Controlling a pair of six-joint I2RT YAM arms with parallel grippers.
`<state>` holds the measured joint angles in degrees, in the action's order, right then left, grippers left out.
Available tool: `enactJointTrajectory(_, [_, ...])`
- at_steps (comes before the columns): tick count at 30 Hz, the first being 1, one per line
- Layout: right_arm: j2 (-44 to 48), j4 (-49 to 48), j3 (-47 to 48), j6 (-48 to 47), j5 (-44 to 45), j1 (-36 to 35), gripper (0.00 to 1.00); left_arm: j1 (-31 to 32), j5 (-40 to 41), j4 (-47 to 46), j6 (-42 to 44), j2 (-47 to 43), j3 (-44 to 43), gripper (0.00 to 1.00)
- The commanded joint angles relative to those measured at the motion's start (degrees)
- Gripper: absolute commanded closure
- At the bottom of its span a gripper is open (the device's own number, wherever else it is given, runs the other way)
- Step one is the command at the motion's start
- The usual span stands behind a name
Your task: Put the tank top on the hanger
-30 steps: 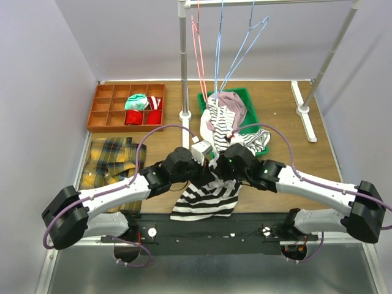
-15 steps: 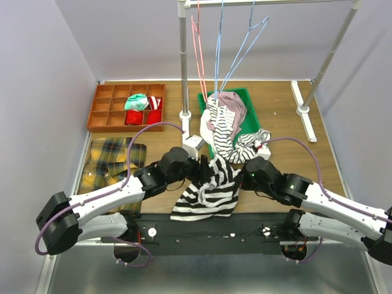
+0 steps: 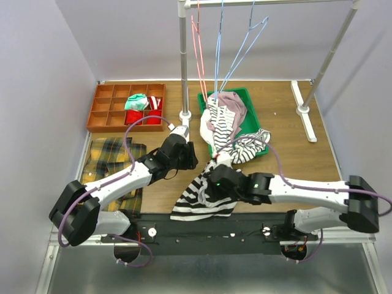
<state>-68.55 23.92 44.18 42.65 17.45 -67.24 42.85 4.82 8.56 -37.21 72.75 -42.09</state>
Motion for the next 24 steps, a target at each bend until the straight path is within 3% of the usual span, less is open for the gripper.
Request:
enactJointTrajectory(1, [-8.25, -0.81, 6.43, -2.40, 5.48, -7.11, 0.45, -2.59, -3.32, 0.40, -1.55, -2.61, 2.62, 0.42])
enactJointTrajectory(12, [-17.75, 4.38, 9.08, 3.48, 11.19, -11.16, 0.39, -2.60, -6.66, 0.23, -0.06, -2.79, 1.92, 0.40])
enactJointTrajectory(15, [-18.72, 6.39, 9.34, 5.24, 12.95, -11.16, 0.54, -2.33, -8.68, -0.38, 0.38, -1.48, 0.78, 0.39])
enactJointTrajectory(16, [-18.72, 7.62, 9.52, 6.38, 14.18, -11.16, 0.76, -2.07, -8.95, -0.64, 0.47, -0.78, 0.52, 0.39])
enactJointTrajectory(19, [-14.96, 16.74, 9.96, 13.75, 20.94, -11.07, 0.97, -0.14, -9.48, -0.91, 1.35, 0.63, -1.33, 0.39])
enactJointTrajectory(24, [-5.82, 34.13, 9.08, 29.02, 26.75, -10.37, 0.99, 3.11, -8.51, -0.82, 2.06, 3.18, -5.90, 0.39])
